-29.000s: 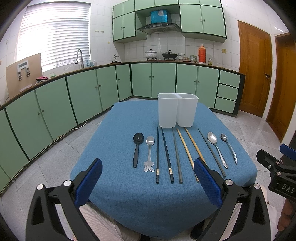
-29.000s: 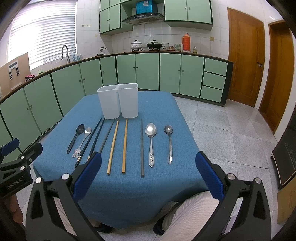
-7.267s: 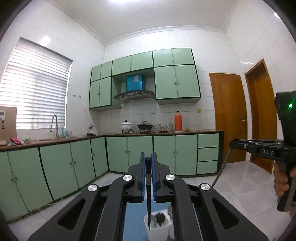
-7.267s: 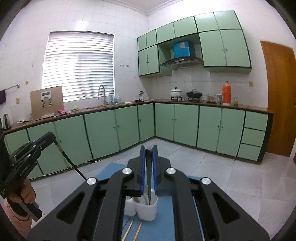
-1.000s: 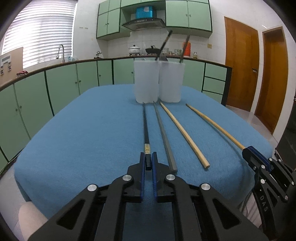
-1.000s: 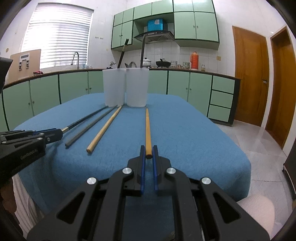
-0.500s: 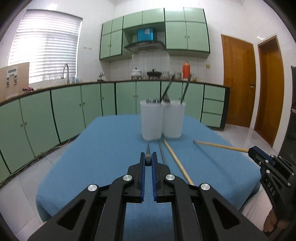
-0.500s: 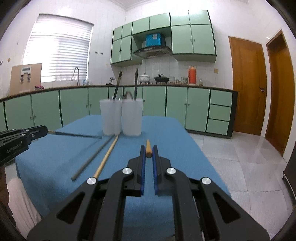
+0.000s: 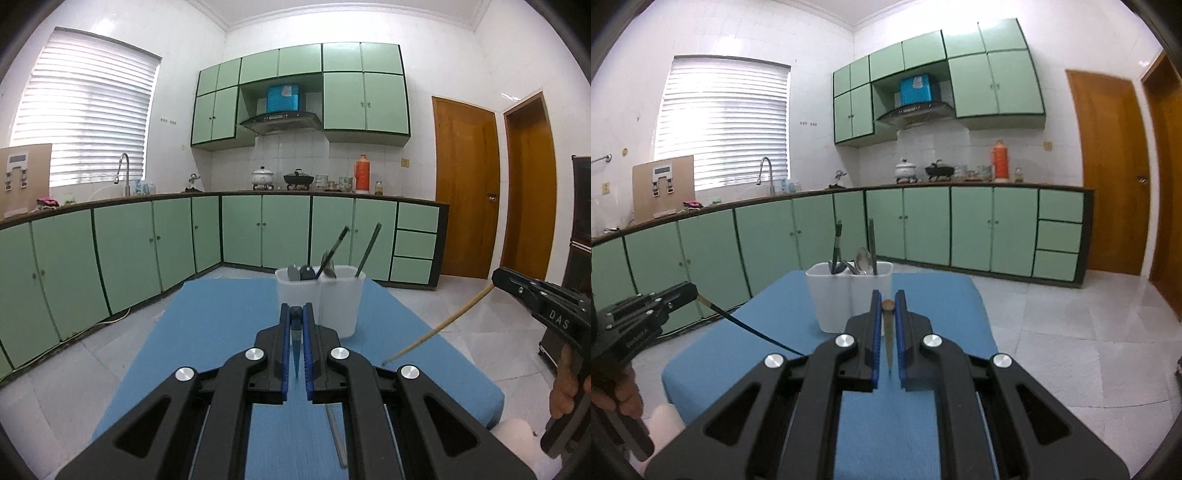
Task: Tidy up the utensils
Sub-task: 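Lift both chopsticks and carry them over the white holder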
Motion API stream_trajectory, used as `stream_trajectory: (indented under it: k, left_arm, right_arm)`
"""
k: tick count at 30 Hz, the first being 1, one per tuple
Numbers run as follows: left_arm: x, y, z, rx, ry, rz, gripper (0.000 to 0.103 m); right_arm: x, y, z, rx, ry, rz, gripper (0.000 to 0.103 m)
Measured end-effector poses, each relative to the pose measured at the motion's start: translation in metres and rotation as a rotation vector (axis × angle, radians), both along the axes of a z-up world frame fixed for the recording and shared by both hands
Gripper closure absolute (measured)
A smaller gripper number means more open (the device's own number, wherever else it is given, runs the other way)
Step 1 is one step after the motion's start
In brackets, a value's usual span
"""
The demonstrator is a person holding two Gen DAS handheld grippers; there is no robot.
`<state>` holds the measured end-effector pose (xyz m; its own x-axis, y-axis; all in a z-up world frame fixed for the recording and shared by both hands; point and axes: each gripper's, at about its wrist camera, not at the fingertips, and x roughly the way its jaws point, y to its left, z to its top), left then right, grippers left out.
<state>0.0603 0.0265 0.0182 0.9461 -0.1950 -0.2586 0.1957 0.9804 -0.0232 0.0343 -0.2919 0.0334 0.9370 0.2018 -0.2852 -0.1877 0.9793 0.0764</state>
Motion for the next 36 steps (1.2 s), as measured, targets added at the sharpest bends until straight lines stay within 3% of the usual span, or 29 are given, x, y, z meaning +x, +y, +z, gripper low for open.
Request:
stream_trajectory:
  k: [9,16,22,30,36]
  left_arm:
    - [0.023,0.005,0.029,-0.017,-0.006,-0.021,0.097]
    - [0.042,0.009,0.047,-0.031,-0.015,-0.037,0.097]
    - [0.06,0.013,0.067,-0.042,-0.037,-0.037,0.097]
    - [0.085,0.017,0.121,-0.046,-0.153,-0.022,0.097]
    - [0.126,0.002,0.155,-0.038,-0.222,-0.03,0.097]
  right_arm:
    - [0.041,-0.004,0.04,0.046,0.092,0.094,0.097]
    - [0.066,-0.004,0.066,0.024,0.102,0.101,0.097]
    - [0.089,-0.014,0.091,0.001,0.076,0.056,0.097]
    - [0.114,-0.025,0.141,-0.011,-0.016,0.045,0.097]
    - [0.15,-0.019,0.167,0.0,-0.05,0.072,0.097]
